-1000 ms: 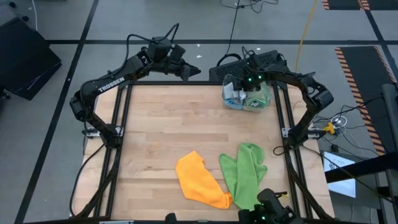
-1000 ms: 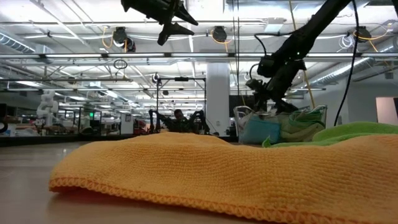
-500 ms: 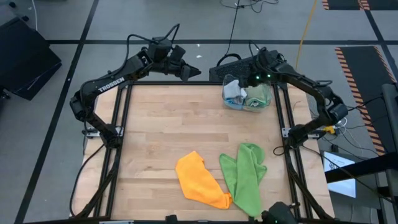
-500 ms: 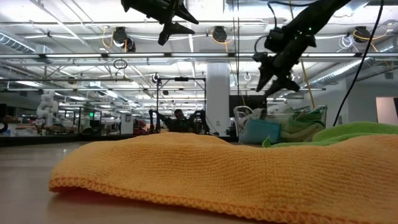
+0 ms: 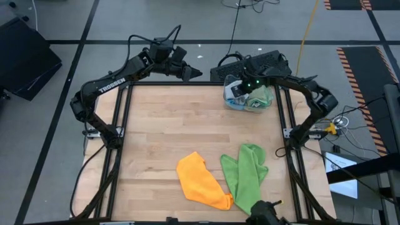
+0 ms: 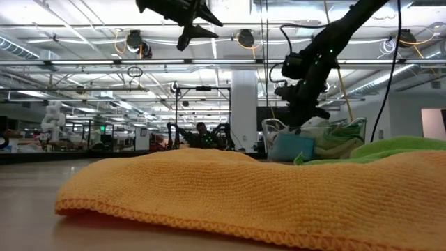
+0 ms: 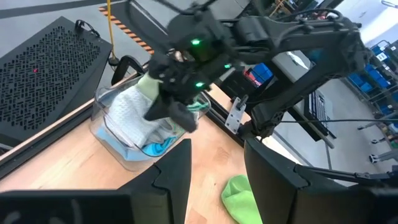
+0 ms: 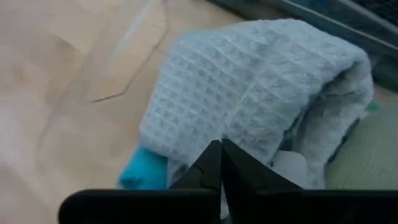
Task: Fold microfiber towels
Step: Put the grey microfiber towel into the transparent bin, then fold the yellow microfiber towel
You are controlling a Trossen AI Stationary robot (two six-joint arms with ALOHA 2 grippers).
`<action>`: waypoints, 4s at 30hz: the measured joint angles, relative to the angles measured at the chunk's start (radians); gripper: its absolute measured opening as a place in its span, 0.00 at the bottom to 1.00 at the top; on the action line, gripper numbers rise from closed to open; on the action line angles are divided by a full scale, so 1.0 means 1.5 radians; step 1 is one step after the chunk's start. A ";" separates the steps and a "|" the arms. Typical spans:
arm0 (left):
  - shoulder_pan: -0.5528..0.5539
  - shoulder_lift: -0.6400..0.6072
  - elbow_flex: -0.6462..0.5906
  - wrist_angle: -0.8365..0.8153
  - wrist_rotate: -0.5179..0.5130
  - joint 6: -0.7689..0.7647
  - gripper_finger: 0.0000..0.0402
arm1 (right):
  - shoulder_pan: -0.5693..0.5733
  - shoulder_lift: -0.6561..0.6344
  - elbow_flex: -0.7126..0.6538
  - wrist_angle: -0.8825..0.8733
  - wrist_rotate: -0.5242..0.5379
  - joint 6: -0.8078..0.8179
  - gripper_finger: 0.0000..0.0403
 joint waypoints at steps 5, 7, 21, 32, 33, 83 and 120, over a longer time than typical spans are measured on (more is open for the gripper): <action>-0.010 0.000 0.000 -0.002 0.000 0.008 0.37 | 0.000 0.040 0.001 0.008 0.030 -0.012 0.00; -0.012 0.000 0.000 -0.003 -0.001 0.008 0.37 | 0.000 0.054 0.001 -0.008 0.036 -0.017 0.00; -0.013 0.000 0.000 -0.004 -0.020 0.018 0.37 | -0.001 0.022 0.000 -0.002 0.053 -0.036 0.00; -0.070 0.000 0.000 -0.161 -0.011 0.103 0.39 | 0.030 -0.176 0.000 -0.131 -0.004 -0.046 0.00; -0.085 0.000 0.000 -0.184 -0.009 0.116 0.40 | 0.039 -0.194 0.000 -0.134 -0.013 -0.046 0.00; -0.530 0.107 -0.545 0.285 -0.150 0.088 0.03 | 0.616 -0.374 0.000 -0.185 0.260 0.362 0.00; -0.592 0.102 -0.485 0.158 -0.417 -0.066 0.45 | 0.618 -0.374 0.000 -0.221 0.240 0.342 0.00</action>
